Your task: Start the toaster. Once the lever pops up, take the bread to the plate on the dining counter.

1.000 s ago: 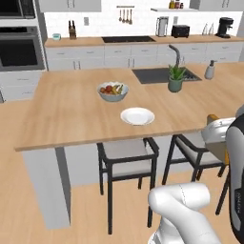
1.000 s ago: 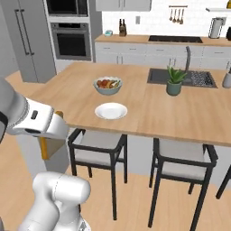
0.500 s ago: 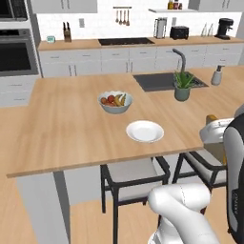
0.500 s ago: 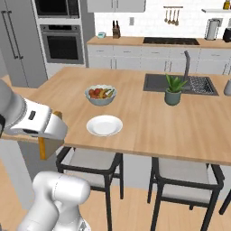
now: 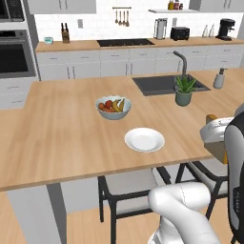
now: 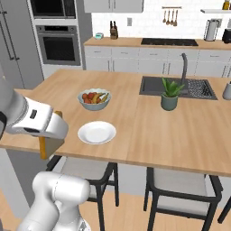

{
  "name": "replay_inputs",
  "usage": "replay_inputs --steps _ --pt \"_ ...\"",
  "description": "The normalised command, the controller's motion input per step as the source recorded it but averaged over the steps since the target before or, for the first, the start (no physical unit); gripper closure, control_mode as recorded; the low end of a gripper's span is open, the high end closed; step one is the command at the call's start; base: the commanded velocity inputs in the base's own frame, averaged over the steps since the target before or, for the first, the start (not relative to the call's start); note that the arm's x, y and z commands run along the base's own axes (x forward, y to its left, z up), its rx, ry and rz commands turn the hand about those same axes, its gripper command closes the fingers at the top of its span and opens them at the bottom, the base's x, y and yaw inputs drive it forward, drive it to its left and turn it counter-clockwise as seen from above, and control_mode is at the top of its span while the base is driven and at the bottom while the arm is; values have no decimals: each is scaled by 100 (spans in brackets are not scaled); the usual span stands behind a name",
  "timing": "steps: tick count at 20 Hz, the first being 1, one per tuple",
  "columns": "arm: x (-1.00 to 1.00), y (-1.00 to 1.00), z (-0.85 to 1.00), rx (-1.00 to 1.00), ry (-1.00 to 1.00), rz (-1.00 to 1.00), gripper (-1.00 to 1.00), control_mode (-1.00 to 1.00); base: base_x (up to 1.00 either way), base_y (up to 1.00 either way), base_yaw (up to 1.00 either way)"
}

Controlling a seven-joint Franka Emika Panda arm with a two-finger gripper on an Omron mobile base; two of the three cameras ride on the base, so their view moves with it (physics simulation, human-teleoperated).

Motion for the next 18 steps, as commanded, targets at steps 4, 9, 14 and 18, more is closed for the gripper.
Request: replay_inputs --steps 4,9,14,18 --pt "0 0 0 0 0 0 100 100 10 0 0" --pt "0 0 0 0 0 0 100 100 1 0 0" --pt "3 0 0 0 0 0 100 -100 1 0 0" --pt "40 35 -1 0 0 0 100 -100 0 0 0"
